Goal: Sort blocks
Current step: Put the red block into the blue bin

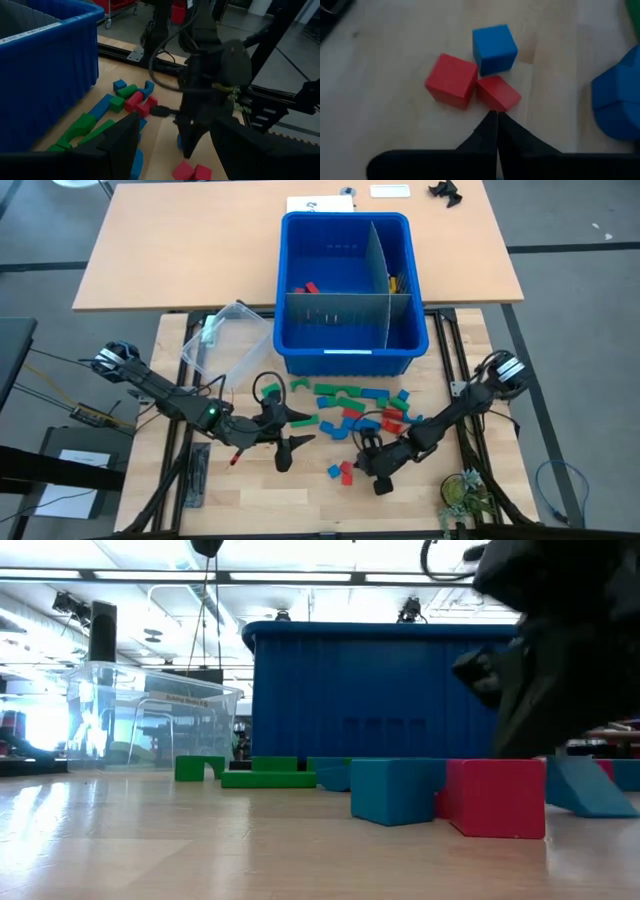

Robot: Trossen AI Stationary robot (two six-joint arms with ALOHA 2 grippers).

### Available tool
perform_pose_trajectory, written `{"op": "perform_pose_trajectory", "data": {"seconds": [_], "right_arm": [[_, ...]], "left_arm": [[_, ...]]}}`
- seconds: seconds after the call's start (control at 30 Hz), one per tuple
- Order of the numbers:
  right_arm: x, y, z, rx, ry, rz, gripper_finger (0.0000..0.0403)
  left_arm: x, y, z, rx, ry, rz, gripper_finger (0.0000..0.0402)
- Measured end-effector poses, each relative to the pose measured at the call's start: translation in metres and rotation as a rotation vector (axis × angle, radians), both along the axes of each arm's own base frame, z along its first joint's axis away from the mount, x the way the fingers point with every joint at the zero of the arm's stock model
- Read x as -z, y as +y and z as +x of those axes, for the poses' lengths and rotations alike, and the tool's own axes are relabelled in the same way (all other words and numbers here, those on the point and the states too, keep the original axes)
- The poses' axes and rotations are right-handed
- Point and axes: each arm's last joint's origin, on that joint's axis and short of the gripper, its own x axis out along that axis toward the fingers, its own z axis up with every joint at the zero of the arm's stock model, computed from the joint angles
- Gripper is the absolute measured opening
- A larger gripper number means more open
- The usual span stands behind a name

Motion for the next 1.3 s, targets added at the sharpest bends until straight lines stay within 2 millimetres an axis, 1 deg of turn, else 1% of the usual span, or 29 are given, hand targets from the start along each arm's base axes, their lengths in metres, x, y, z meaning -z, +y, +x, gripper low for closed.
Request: {"op": "perform_pose_trajectory", "data": {"seconds": [0.1, 0.2, 0.3, 0.37, 0.43, 0.5, 0.63, 0.77, 0.83, 0.9, 1.0, 1.07, 1.13, 1.3], "right_arm": [[-0.012, -0.003, -0.004, -0.001, -0.007, -0.002, 0.0002], [-0.029, -0.005, -0.007, -0.012, -0.051, 0.010, 0.0002], [-0.038, -0.008, -0.008, -0.013, -0.079, 0.032, 0.0004], [-0.041, -0.007, -0.006, -0.033, -0.116, 0.028, 0.0008], [-0.037, -0.004, -0.001, -0.087, -0.146, -0.009, 0.0019], [-0.029, -0.001, 0.002, -0.152, -0.151, -0.057, 0.0037], [-0.008, 0.002, 0.008, -0.258, -0.130, -0.148, 0.0087], [0.008, 0.001, 0.011, -0.273, -0.097, -0.203, 0.0133], [0.014, 0.001, 0.014, -0.283, -0.100, -0.219, 0.0147], [0.018, 0.000, 0.017, -0.293, -0.111, -0.240, 0.0152], [0.024, -0.002, 0.022, -0.310, -0.135, -0.268, 0.0147], [0.030, -0.005, 0.025, -0.319, -0.132, -0.258, 0.0131], [0.031, -0.007, 0.028, -0.319, -0.134, -0.232, 0.0107], [0.027, -0.011, 0.032, -0.304, -0.147, -0.209, 0.0022]], "left_arm": [[0.000, 0.000, 0.000, 0.000, 0.000, 0.000, 0.0248], [0.000, 0.000, 0.000, 0.000, 0.001, 0.001, 0.0248], [0.000, 0.000, 0.000, 0.000, 0.001, 0.000, 0.0248], [0.000, 0.000, 0.000, 0.000, 0.001, 0.000, 0.0248], [0.000, 0.000, 0.000, 0.000, 0.001, 0.000, 0.0248], [0.000, 0.000, 0.000, 0.000, 0.001, 0.001, 0.0248], [0.000, 0.000, 0.000, 0.000, 0.001, 0.000, 0.0248], [0.000, 0.000, 0.000, 0.000, 0.001, 0.000, 0.0248], [0.000, 0.000, 0.000, 0.000, 0.000, 0.000, 0.0248], [0.000, 0.000, 0.000, 0.000, 0.000, 0.000, 0.0248], [0.000, 0.000, 0.000, 0.000, 0.000, 0.001, 0.0248], [0.000, 0.000, 0.000, 0.000, 0.000, 0.000, 0.0248], [0.000, 0.000, 0.000, 0.000, 0.000, 0.000, 0.0248], [0.000, 0.000, 0.000, 0.000, 0.000, 0.000, 0.0248]]}}
